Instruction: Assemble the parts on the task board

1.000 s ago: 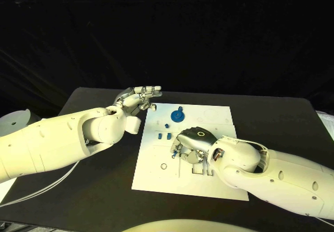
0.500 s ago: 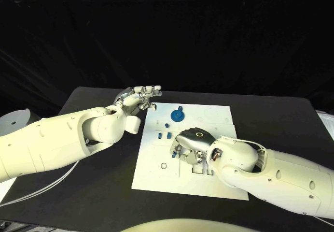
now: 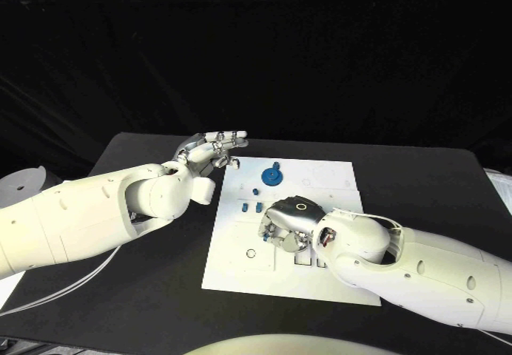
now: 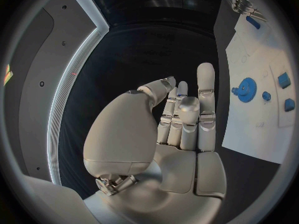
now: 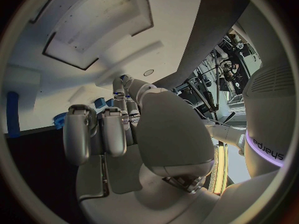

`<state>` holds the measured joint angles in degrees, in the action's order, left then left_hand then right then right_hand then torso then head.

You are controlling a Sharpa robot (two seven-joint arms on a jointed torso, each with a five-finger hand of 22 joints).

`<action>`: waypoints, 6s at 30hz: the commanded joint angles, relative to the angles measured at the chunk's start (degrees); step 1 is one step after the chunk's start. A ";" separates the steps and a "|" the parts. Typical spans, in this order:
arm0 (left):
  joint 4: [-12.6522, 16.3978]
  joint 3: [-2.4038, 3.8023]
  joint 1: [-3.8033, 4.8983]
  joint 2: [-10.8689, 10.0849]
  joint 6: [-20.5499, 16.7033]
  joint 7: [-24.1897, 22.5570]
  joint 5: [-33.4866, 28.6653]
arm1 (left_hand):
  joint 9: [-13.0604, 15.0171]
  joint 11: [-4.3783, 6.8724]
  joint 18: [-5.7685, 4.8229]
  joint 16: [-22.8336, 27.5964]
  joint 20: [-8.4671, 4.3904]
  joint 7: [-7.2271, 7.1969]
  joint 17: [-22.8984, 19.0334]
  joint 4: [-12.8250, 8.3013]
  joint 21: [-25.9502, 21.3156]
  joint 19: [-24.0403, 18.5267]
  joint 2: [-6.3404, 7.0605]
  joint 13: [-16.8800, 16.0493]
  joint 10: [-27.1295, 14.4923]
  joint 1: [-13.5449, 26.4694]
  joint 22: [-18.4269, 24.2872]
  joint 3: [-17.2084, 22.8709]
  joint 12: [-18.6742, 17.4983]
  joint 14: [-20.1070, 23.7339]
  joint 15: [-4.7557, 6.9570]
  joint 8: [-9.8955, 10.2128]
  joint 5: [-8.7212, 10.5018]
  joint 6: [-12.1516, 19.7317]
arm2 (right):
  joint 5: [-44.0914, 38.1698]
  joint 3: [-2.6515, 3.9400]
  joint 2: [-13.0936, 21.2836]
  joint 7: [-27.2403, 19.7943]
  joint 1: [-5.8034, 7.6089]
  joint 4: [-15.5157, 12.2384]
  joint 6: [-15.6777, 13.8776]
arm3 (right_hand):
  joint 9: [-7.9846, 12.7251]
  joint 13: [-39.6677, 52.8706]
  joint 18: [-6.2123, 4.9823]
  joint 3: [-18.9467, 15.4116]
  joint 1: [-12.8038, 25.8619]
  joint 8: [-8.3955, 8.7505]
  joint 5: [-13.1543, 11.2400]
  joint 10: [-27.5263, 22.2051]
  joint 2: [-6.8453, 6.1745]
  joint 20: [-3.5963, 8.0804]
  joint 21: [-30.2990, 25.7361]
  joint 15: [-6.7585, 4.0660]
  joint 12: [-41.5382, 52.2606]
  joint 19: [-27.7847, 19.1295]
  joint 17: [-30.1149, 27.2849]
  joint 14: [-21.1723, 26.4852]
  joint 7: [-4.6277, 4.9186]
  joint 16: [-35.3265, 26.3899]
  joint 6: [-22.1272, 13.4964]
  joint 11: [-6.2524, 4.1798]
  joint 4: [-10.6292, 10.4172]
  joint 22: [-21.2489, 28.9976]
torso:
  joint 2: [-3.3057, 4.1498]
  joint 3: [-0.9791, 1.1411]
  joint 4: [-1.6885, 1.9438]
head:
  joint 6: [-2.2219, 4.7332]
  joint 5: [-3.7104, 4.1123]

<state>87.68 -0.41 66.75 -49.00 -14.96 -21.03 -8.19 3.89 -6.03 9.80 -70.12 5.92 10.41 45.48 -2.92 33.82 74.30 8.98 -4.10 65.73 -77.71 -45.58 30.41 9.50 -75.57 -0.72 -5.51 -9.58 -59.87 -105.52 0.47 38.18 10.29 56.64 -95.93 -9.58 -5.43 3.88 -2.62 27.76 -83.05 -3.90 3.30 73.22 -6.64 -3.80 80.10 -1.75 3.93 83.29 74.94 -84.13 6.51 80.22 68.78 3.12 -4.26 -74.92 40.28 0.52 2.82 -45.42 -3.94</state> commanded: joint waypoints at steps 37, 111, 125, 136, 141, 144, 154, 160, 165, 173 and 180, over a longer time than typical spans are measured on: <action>0.23 -0.01 0.03 -0.35 1.20 0.14 -0.20 | -0.06 0.02 0.58 0.32 0.13 0.03 -0.21 -0.14 -0.17 -0.41 -0.51 0.07 -0.68 -0.13 0.11 -0.25 0.37 0.37 -0.01 -0.03 0.26 0.16 | 1.86 1.43 13.58 4.09 4.18 -6.34 -3.60 | 1.63 -0.23 -1.36 -7.45 3.90 0.34 -0.22 -11.97 -3.70 -2.59 -1.81 2.35 0.84 -1.10 -0.36 -2.95 1.31 -1.19 -8.63 2.42 -0.52 2.32 | -0.06 -0.05 -0.14 | 1.46 1.83; 0.01 -0.11 0.02 -0.21 1.45 0.24 -0.20 | -0.05 -0.02 0.58 0.29 0.17 0.05 -0.35 -0.24 -0.22 -0.47 -0.61 0.09 -0.91 -0.09 0.15 -0.44 0.53 0.46 -0.05 -0.04 0.39 0.17 | 0.74 2.55 14.89 2.66 5.88 -11.40 -4.61 | 0.07 -0.08 -1.15 -3.32 -1.15 -1.22 -0.35 -0.53 1.22 -0.15 -1.53 -0.18 1.26 -0.31 -0.44 -3.22 -0.43 -0.89 0.29 -0.53 -0.48 1.56 | -0.01 0.03 -0.08 | 1.60 2.25; 0.01 -0.11 0.02 0.25 1.68 0.18 -0.20 | -0.05 -0.04 0.58 0.28 0.18 0.06 -0.34 -0.26 -0.22 -0.48 -0.61 0.11 -0.99 -0.07 0.15 -0.47 0.53 0.47 -0.06 -0.02 0.39 0.20 | 1.75 1.72 5.43 -0.54 0.71 -11.76 -4.56 | 0.06 -0.13 -1.18 -2.88 -1.20 -0.92 -0.26 -0.62 1.14 -0.18 -1.65 -0.05 0.76 -0.37 -0.57 -3.19 -0.10 -0.95 0.11 -0.31 -0.10 1.73 | 0.01 -0.13 0.10 | 0.64 0.77; 0.09 -0.11 0.02 0.35 1.78 0.22 -0.20 | -0.05 -0.04 0.58 0.28 0.18 0.06 -0.34 -0.26 -0.22 -0.48 -0.61 0.11 -0.99 -0.07 0.15 -0.47 0.53 0.47 -0.06 -0.02 0.39 0.20 | 2.07 1.01 2.46 -1.43 -1.09 -8.33 -3.34 | 0.05 -0.13 -1.18 -2.72 -1.23 -0.82 -0.23 -0.65 1.13 -0.21 -1.66 0.00 0.59 -0.38 -0.55 -3.19 0.00 -0.92 0.06 -0.24 0.07 1.75 | 0.01 0.02 0.01 | 0.43 0.31; 0.11 -0.11 0.02 0.33 1.79 0.24 -0.20 | -0.05 -0.04 0.58 0.28 0.18 0.06 -0.34 -0.26 -0.22 -0.48 -0.61 0.11 -0.99 -0.07 0.15 -0.47 0.53 0.47 -0.06 -0.02 0.39 0.20 | 1.86 0.77 1.84 -1.11 -1.29 -6.87 -1.92 | 0.05 -0.13 -1.20 -2.66 -1.21 -0.77 -0.23 -0.67 1.11 -0.23 -1.73 0.03 0.51 -0.43 -0.60 -3.18 0.06 -0.95 0.02 -0.20 0.13 1.86 | 0.03 0.02 0.01 | 0.34 0.33; 0.11 -0.11 0.02 0.33 1.78 0.23 -0.20 | -0.05 -0.04 0.58 0.28 0.18 0.06 -0.34 -0.26 -0.22 -0.48 -0.61 0.11 -0.99 -0.07 0.15 -0.47 0.53 0.47 -0.06 -0.02 0.39 0.20 | 1.70 0.65 1.51 -0.99 -1.34 -6.25 -1.39 | 0.05 -0.13 -1.20 -2.66 -1.21 -0.77 -0.23 -0.67 1.11 -0.23 -1.73 0.03 0.51 -0.43 -0.60 -3.18 0.06 -0.95 0.02 -0.20 0.13 1.86 | 0.01 0.03 -0.04 | 0.34 0.27; 0.02 -0.11 0.02 0.47 1.85 0.27 -0.20 | -0.05 -0.04 0.58 0.28 0.18 0.06 -0.34 -0.26 -0.22 -0.48 -0.61 0.11 -0.99 -0.07 0.15 -0.47 0.53 0.47 -0.06 -0.02 0.39 0.20 | 1.25 0.37 0.96 -0.30 -1.52 -5.23 0.36 | 0.05 -0.13 -1.20 -2.64 -1.18 -0.74 -0.23 -0.68 1.11 -0.24 -1.74 0.05 0.47 -0.43 -0.62 -3.18 0.09 -0.96 0.00 -0.17 0.15 1.87 | 0.00 0.03 -0.01 | 0.21 0.39; 0.02 -0.11 0.02 0.44 1.85 0.28 -0.20 | -0.05 -0.06 0.57 0.24 0.20 0.07 -0.38 -0.30 -0.24 -0.50 -0.67 0.12 -1.13 -0.05 0.16 -0.56 0.59 0.49 -0.08 -0.02 0.41 0.23 | 0.76 0.27 0.67 0.08 -1.67 -4.99 1.56 | 0.05 -0.13 -1.20 -2.64 -1.18 -0.74 -0.23 -0.68 1.11 -0.24 -1.74 0.05 0.47 -0.43 -0.62 -3.18 0.09 -0.96 0.00 -0.17 0.15 1.87 | 0.06 0.05 -0.04 | 0.07 0.21; 0.04 -0.11 0.02 0.43 1.86 0.29 -0.20 | -0.05 -0.06 0.57 0.24 0.20 0.07 -0.38 -0.30 -0.24 -0.50 -0.67 0.12 -1.13 -0.05 0.16 -0.56 0.59 0.49 -0.08 -0.02 0.41 0.23 | 0.01 0.15 0.09 0.62 -1.75 -4.77 2.17 | 0.05 -0.13 -1.20 -2.64 -1.18 -0.74 -0.23 -0.68 1.11 -0.24 -1.74 0.05 0.47 -0.43 -0.62 -3.18 0.09 -0.96 0.00 -0.17 0.15 1.87 | -0.01 0.00 -0.03 | 0.06 0.22; 0.05 -0.11 0.03 0.43 1.89 0.34 -0.20 | -0.05 -0.06 0.57 0.24 0.20 0.07 -0.38 -0.30 -0.24 -0.50 -0.67 0.12 -1.13 -0.05 0.16 -0.56 0.59 0.49 -0.08 -0.02 0.41 0.23 | -1.73 -0.03 -1.09 2.19 -1.79 -4.63 2.15 | 0.32 -0.30 -1.24 -2.75 0.32 0.21 -0.24 -2.04 0.27 -0.60 -1.98 0.58 -0.44 -0.62 -0.90 -3.09 0.60 -1.13 -1.35 0.44 -0.12 2.15 | -0.02 -0.02 0.00 | 0.02 0.24; 0.08 -0.11 0.03 0.39 1.90 0.39 -0.20 | -0.05 -0.06 0.57 0.24 0.20 0.07 -0.38 -0.30 -0.24 -0.50 -0.67 0.12 -1.13 -0.05 0.16 -0.56 0.59 0.49 -0.08 -0.02 0.41 0.23 | -1.15 -0.11 -1.37 2.18 -1.80 -4.30 0.65 | 1.94 -0.44 -2.14 -6.87 4.62 0.42 -0.27 -13.20 -4.02 -2.59 -5.29 2.64 -0.52 -2.69 -3.78 -2.38 2.96 -3.12 -11.16 3.06 -1.79 6.60 | -0.01 0.01 -0.03 | -0.01 0.27</action>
<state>87.64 -0.55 66.75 -48.67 -14.15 -20.31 -8.21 3.90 -6.02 9.79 -70.12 6.12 10.41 45.18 -3.24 33.83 74.10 8.98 -4.05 64.91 -77.71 -45.48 30.10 9.77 -75.57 -0.72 -5.50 -9.37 -59.87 -106.01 0.36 36.87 12.00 54.93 -100.33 -9.12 -3.60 3.34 -4.03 21.35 -79.19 -3.73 3.34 60.75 -10.24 -6.29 75.13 0.63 3.26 80.80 71.34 -84.02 9.26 77.24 58.48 5.89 -5.98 -68.74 40.27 0.50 2.81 -45.42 -3.69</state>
